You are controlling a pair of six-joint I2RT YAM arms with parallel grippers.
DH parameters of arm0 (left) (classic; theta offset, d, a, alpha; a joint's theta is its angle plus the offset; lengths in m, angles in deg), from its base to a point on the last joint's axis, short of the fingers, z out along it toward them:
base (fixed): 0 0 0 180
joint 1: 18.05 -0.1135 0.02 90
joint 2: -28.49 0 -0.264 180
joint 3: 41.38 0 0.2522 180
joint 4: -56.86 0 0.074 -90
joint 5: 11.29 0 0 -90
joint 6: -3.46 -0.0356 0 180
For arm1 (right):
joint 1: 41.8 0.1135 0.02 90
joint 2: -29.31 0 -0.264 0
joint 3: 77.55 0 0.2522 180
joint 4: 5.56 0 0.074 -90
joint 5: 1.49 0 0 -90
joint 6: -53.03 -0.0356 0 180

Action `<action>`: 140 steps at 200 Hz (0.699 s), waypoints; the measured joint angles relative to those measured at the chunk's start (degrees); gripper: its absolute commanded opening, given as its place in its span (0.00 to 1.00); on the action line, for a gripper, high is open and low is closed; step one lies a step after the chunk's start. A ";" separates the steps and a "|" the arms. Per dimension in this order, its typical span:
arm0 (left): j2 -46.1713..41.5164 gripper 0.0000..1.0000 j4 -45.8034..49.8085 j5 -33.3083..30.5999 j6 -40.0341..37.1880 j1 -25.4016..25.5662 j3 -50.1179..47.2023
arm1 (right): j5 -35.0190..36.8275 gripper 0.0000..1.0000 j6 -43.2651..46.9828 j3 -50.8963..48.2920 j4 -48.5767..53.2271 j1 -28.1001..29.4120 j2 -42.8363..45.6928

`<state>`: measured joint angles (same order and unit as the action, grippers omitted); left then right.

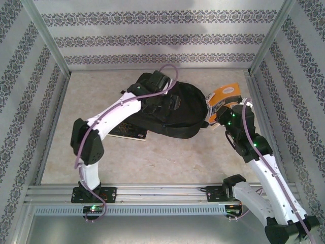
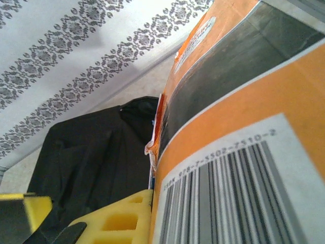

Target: Pack the student bag

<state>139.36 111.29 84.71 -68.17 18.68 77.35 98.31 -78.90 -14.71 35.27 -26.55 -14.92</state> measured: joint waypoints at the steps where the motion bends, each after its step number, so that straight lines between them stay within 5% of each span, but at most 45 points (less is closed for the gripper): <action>1: 0.24 0.75 0.17 -0.17 -0.13 0.00 0.24 | -0.02 0.00 0.02 0.00 0.04 -0.07 0.02; 90: 18.80 0.54 9.77 -4.20 -6.47 -0.98 17.57 | -6.64 0.00 0.26 -1.90 0.44 -4.09 -0.31; 140: 20.57 0.00 11.26 -7.13 -9.11 -1.20 19.37 | -9.55 0.00 0.13 -2.45 0.11 -4.26 -1.90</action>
<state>159.93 122.55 77.58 -77.29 17.48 96.72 88.76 -78.77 -17.15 35.38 -30.82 -16.82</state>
